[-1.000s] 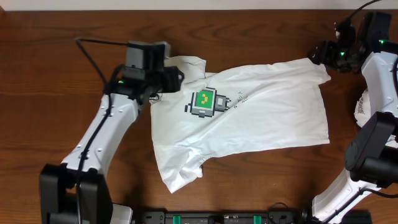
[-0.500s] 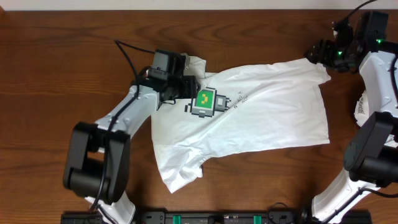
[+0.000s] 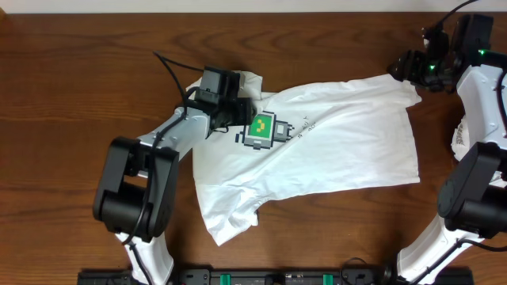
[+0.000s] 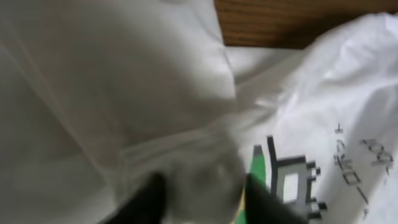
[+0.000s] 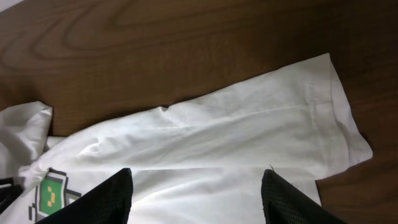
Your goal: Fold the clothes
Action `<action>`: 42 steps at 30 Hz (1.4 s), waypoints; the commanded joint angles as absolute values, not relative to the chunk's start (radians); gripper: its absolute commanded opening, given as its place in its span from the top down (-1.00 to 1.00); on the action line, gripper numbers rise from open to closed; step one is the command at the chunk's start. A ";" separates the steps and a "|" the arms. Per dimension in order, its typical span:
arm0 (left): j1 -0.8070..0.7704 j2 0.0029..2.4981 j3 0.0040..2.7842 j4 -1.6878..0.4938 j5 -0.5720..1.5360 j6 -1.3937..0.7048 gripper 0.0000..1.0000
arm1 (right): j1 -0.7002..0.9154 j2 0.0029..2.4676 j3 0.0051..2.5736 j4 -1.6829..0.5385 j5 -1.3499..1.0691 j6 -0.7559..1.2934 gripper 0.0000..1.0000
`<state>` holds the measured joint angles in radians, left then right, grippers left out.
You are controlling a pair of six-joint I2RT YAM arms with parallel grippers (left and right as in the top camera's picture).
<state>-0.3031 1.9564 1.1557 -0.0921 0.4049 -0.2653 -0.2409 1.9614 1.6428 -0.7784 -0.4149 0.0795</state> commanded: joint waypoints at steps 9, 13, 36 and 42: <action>-0.303 1.851 1.229 -0.124 0.408 -0.263 0.88 | -0.235 1.949 1.642 -0.778 -0.414 0.089 -0.29; -0.303 1.754 1.234 -0.239 0.408 -0.263 0.88 | -0.235 1.949 1.640 -0.778 -0.414 0.088 -0.27; -0.305 1.635 1.213 -0.584 0.298 -0.214 0.86 | -0.236 2.008 1.640 -0.759 -0.370 0.062 -0.25; -0.305 1.635 1.213 -0.567 0.298 -0.214 0.86 | -0.239 2.112 1.640 -0.593 -0.374 0.035 -0.28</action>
